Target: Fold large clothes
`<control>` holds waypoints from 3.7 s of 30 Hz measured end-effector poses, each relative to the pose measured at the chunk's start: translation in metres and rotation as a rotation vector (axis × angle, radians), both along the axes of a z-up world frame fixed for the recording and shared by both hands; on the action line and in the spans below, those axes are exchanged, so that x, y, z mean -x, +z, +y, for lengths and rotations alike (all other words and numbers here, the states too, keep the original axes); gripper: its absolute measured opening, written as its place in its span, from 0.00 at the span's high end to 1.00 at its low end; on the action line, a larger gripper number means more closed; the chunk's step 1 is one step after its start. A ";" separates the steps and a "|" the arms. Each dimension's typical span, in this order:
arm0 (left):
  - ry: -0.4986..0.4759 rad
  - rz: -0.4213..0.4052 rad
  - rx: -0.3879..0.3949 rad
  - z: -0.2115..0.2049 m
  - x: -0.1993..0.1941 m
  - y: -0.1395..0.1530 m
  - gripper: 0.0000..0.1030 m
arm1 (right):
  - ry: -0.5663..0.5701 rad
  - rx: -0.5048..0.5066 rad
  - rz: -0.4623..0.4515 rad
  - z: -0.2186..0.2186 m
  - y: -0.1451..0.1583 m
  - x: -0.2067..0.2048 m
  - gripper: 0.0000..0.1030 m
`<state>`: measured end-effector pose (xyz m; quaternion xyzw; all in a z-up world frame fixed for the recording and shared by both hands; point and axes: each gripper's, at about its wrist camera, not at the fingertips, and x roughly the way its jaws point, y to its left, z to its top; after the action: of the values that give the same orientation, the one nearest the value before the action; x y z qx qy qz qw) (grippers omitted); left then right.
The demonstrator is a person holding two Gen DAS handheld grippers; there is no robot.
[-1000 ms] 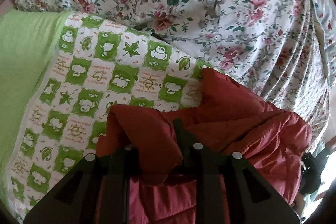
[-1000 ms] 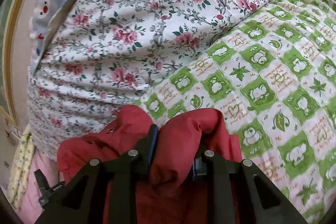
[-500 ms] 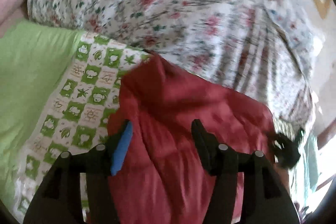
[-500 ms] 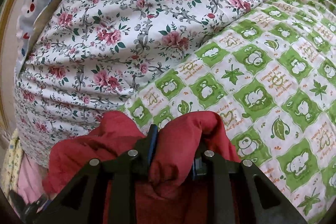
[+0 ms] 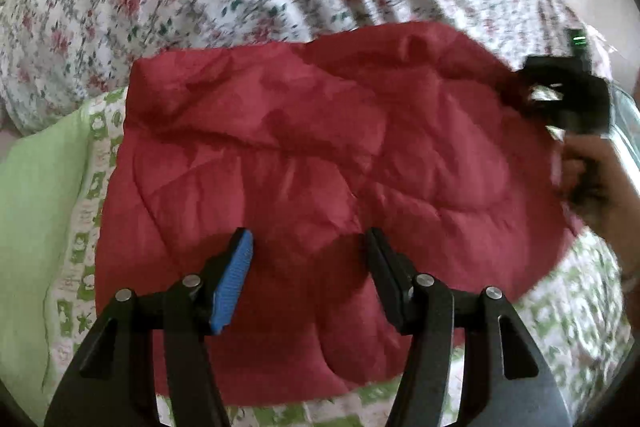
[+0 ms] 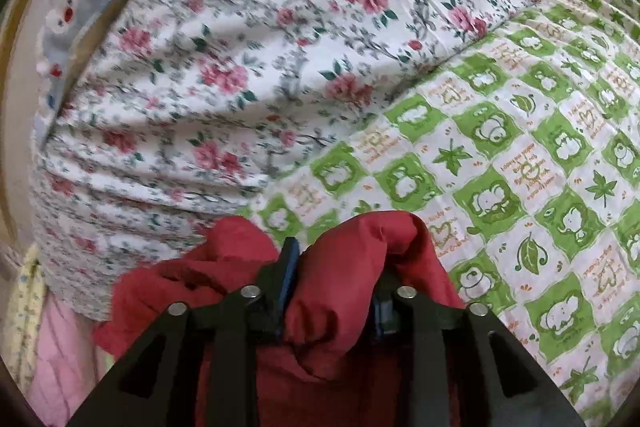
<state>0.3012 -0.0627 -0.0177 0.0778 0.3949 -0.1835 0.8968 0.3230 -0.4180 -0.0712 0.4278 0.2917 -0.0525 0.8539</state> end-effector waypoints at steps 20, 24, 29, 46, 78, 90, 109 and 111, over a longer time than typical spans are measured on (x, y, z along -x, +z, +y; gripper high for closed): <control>0.112 -0.017 0.057 0.025 -0.022 0.005 0.42 | 0.416 0.503 0.120 0.130 0.011 0.020 0.32; 0.188 0.057 0.063 0.048 -0.051 -0.005 0.42 | 0.395 0.410 0.143 0.114 0.001 0.009 0.32; 0.237 0.089 0.043 0.050 -0.077 -0.021 0.42 | 0.386 0.392 0.165 0.111 -0.010 0.000 0.32; 0.239 0.123 0.127 0.074 -0.062 -0.006 0.41 | 0.380 0.381 0.172 0.114 -0.016 -0.006 0.31; 0.191 0.127 0.213 0.115 -0.027 0.007 0.29 | 0.258 0.290 0.130 0.037 0.018 0.102 0.19; 0.225 0.228 0.421 0.172 -0.031 -0.014 0.22 | 0.243 0.115 0.127 0.003 -0.008 0.111 0.16; 0.232 0.422 0.658 0.171 -0.070 -0.067 0.16 | 0.275 -0.048 0.140 0.004 -0.047 0.076 0.14; 0.234 0.425 0.661 0.168 -0.073 -0.068 0.16 | 0.284 -0.058 0.141 0.009 -0.049 0.067 0.14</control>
<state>0.3745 0.1048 -0.0858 -0.2996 0.4972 -0.2093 0.7869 0.2556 -0.4093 -0.1207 0.4021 0.4097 0.0473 0.8175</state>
